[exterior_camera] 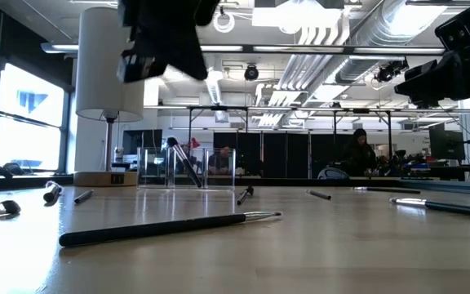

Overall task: Pick & Place Makeup Supplies
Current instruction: Put the black makeup brush into the transparent organizer

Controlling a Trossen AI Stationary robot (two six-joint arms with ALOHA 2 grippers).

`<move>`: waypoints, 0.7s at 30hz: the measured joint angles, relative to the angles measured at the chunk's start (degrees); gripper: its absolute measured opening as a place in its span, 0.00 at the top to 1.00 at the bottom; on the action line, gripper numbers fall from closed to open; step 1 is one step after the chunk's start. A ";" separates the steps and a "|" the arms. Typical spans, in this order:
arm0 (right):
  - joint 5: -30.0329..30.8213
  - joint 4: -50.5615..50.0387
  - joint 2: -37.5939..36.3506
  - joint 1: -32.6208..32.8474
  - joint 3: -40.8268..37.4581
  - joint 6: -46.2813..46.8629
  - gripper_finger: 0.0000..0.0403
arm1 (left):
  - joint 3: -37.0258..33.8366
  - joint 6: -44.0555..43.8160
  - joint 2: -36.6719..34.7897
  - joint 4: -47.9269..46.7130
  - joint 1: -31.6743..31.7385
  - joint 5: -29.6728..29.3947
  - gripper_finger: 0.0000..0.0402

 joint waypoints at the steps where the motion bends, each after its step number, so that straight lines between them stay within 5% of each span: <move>1: -0.44 0.12 0.00 -0.02 0.00 0.60 1.00 | -0.07 -0.57 1.02 0.44 -0.63 1.10 1.00; 6: 0.47 1.74 -0.06 -0.02 -0.02 11.10 1.00 | 0.02 -1.24 4.94 4.89 -2.62 0.58 1.00; 12: 2.59 7.85 0.13 -0.02 -0.02 21.05 1.00 | 0.07 10.21 5.34 3.45 -2.25 2.64 1.00; 21: 7.47 16.27 2.23 -0.02 0.31 18.94 1.00 | -0.42 28.00 4.65 -6.88 3.98 8.45 1.00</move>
